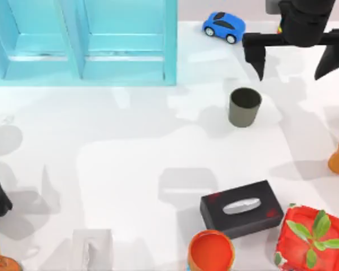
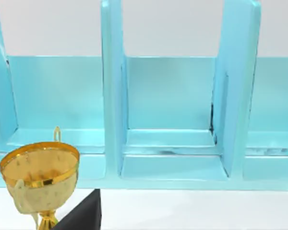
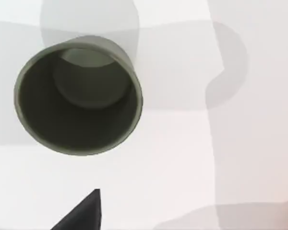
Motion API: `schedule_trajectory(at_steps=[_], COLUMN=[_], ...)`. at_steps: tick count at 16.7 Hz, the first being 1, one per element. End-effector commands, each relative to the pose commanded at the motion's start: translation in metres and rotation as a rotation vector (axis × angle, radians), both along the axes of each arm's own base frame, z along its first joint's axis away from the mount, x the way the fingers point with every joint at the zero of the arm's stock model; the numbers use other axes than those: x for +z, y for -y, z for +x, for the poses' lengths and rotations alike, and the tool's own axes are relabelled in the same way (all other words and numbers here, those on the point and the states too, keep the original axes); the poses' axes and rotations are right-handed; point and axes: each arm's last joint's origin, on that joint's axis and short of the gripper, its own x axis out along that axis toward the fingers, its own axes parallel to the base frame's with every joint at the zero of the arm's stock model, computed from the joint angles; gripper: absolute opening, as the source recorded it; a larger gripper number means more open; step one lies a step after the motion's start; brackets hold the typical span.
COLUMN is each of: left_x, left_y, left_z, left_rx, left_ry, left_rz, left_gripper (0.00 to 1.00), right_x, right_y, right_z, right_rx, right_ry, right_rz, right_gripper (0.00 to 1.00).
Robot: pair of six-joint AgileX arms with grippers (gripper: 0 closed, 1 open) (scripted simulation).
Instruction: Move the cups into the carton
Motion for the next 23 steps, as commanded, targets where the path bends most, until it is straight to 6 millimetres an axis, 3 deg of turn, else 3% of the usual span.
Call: schedule_trajectory(at_steps=[3,9,11,17,19,23], left_x=[0.0,0.0,0.0,0.0,0.0,0.0], left_y=[0.0,0.0,0.0,0.0,0.0,0.0], left_z=[0.0,0.0,0.0,0.0,0.0,0.0], left_rx=[0.0,0.0,0.0,0.0,0.0,0.0], left_ry=[0.0,0.0,0.0,0.0,0.0,0.0], left_rz=[0.0,0.0,0.0,0.0,0.0,0.0], left_gripper=[1.0,1.0,1.0,1.0,1.0,1.0], right_x=[0.002,-0.001,-0.017,-0.087,-0.097,-0.097], right_y=[-0.025,-0.024,-0.025,-0.026,-0.026,-0.026], right_z=[-0.001,0.0,0.003,0.01,0.009,0.009], right_rx=[0.005,0.004,0.005,0.005,0.005,0.005], right_ry=[0.041,0.04,0.038,0.045,0.042,0.042], right_rz=[0.03,0.03,0.029,0.031,0.03,0.03], right_gripper=[1.0,1.0,1.0,1.0,1.0,1.0])
